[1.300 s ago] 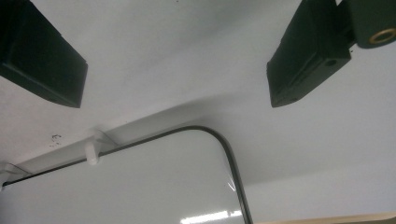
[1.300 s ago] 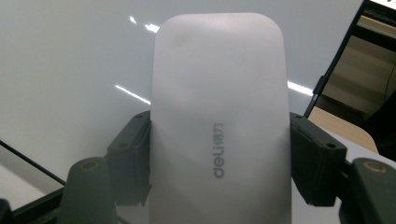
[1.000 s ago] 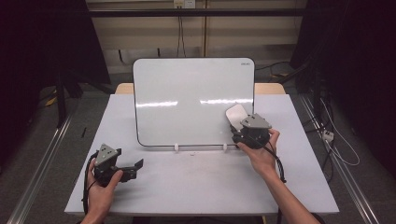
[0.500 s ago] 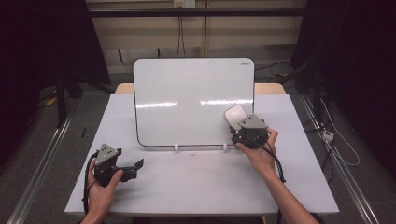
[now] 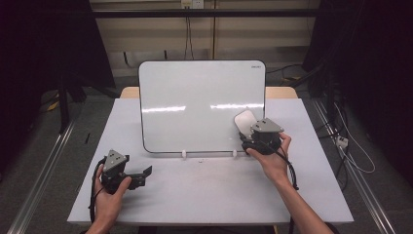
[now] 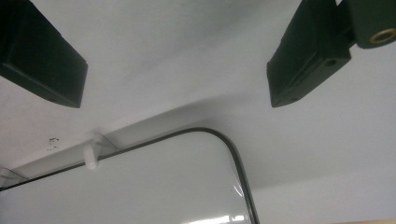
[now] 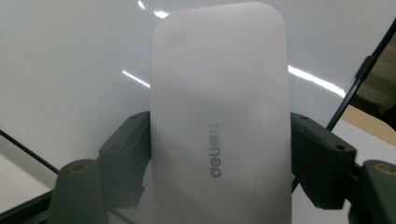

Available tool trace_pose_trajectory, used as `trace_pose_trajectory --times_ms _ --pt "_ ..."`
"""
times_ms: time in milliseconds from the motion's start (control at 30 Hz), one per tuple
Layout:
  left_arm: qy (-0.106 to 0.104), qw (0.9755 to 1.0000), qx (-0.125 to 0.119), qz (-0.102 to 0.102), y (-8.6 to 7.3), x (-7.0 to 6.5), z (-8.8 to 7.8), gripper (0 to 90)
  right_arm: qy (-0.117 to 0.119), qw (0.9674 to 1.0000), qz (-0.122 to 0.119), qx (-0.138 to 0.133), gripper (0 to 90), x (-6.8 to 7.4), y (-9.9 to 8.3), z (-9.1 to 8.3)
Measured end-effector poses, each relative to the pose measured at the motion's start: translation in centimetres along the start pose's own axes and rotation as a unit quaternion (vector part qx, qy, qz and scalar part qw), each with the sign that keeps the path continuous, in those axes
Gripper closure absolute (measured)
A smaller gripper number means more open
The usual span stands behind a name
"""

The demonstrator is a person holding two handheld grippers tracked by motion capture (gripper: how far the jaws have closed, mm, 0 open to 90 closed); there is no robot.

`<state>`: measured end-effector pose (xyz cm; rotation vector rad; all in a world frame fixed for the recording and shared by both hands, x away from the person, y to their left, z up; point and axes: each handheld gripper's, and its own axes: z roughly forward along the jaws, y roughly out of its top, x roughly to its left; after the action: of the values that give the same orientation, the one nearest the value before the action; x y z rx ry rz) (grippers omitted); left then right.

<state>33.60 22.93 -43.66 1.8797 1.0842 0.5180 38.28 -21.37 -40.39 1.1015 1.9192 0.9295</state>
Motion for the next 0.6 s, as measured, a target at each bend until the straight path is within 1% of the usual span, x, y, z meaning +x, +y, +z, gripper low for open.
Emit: trace_pose_trajectory --times_ms 67,133,233,333,367,400,467,533,600 --pt "0.002 1.0 -0.006 -0.006 -0.02 0.09 -0.04 5.1 0.001 1.0 0.004 -0.002 21.9 -0.11 0.01 -0.03" --pt "0.004 1.0 -0.004 -0.007 -0.03 0.21 -0.09 5.1 0.006 1.0 0.008 -0.003 18.5 -0.17 0.0 -0.05" --pt "0.003 1.0 -0.005 -0.004 -0.06 0.23 -0.19 5.1 0.012 0.9999 0.011 -0.001 13.5 -0.11 0.01 -0.2" --pt "0.004 1.0 -0.006 -0.004 -0.11 0.2 -0.32 5.1 0.021 0.9996 0.017 -0.005 11.2 -0.17 0.06 -0.21" --pt "0.004 1.0 -0.004 -0.002 -0.12 0.26 -0.41 5.1 0.022 0.9996 0.019 -0.006 10.5 -0.18 0.07 -0.19" --pt "0.004 1.0 -0.007 -0.003 -0.12 0.26 -0.48 5.1 0.018 0.9996 0.019 -0.006 10.5 -0.15 0.08 -0.21" --pt "0.002 0.9999 -0.011 -0.005 -0.13 0.29 -0.57 5.0 0.021 0.9995 0.021 -0.009 10.0 -0.14 0.1 -0.33" --pt "0.003 0.9999 -0.009 -0.005 -0.18 0.28 -0.62 5.0 0.02 0.9995 0.023 -0.01 9.8 -0.21 0.13 -0.46" --pt "0.004 0.9999 -0.01 -0.006 -0.19 0.27 -0.64 5.0 0.023 0.9992 0.03 -0.012 9.5 -0.34 0.13 -0.58"
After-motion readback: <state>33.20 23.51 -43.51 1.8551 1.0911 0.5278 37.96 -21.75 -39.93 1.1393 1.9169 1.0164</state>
